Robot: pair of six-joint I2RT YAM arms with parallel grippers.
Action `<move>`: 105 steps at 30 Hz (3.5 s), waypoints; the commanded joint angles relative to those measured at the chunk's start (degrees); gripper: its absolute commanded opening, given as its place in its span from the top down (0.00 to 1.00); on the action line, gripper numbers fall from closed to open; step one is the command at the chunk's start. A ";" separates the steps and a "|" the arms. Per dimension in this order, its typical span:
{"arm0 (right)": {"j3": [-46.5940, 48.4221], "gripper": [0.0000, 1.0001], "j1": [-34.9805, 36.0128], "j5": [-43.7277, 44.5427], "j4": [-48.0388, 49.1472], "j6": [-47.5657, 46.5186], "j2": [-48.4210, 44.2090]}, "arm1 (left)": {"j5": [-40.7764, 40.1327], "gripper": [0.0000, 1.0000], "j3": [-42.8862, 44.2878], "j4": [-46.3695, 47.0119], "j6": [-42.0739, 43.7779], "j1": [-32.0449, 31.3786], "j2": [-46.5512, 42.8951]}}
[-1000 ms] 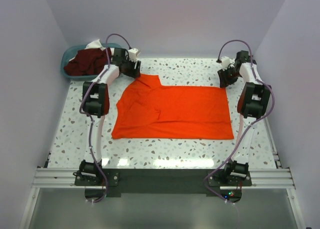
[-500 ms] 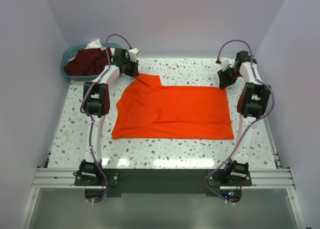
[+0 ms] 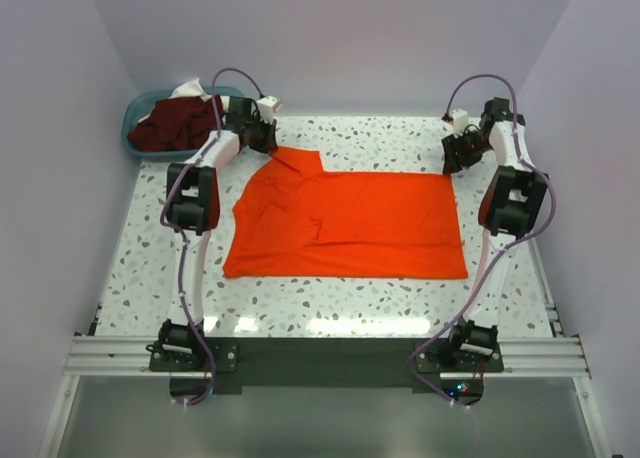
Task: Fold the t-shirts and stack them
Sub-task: Fold the tshirt
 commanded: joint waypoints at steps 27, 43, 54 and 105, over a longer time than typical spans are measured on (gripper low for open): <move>-0.98 1.00 0.34 -5.02 -3.78 -7.26 0.96 | 3.40 1.00 2.42 3.90 0.16 -0.34 -2.99; -6.87 1.00 0.16 -6.17 -2.82 -6.99 -7.48 | 9.64 1.00 -6.81 8.74 3.14 -0.25 -14.68; -11.70 1.00 0.16 -5.55 -3.26 -9.19 -13.46 | 12.19 1.00 -22.71 9.79 9.12 -0.16 -30.22; -35.09 1.00 -1.59 -4.24 -1.23 -21.49 -31.30 | -4.87 1.00 -64.03 -12.80 6.22 -8.78 -67.59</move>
